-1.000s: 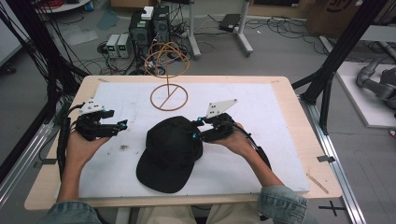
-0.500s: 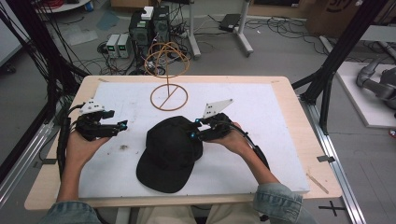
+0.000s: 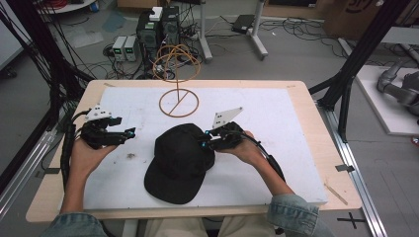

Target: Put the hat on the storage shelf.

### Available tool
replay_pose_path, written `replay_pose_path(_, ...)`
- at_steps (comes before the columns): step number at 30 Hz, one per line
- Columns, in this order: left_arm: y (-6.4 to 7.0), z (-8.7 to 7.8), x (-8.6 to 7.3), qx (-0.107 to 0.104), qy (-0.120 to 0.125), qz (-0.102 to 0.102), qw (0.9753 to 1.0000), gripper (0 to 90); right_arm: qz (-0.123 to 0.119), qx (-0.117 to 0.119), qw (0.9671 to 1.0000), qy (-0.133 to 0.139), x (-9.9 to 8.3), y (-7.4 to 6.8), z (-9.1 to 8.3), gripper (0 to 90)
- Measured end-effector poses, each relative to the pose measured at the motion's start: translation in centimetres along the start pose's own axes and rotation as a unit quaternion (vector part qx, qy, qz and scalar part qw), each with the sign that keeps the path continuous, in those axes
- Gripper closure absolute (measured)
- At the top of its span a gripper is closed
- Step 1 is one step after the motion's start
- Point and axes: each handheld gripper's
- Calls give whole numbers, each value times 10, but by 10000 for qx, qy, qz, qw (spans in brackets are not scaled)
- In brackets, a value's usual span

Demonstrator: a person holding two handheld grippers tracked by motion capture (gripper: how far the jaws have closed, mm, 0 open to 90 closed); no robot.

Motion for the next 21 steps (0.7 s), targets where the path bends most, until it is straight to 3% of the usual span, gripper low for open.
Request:
replay_pose_path(5,0,0,0,0,5,-4,10000,325,-64,-29,10000,36,1,0,-1,873)
replay_pose_path(17,-3,-1,-1,7,15,-54,10000,325,144,-54,9998,141,5,1,-9,897)
replay_pose_path(21,-4,-2,0,1,23,-62,10000,325,57,-83,9997,204,15,0,-15,897)
Point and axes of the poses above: each handheld gripper's, and its own axes: z roughly forward along the jaws, x roughly out of its top, y roughly to its right, and after that the axes turned 15 degrees about -z, right-handed
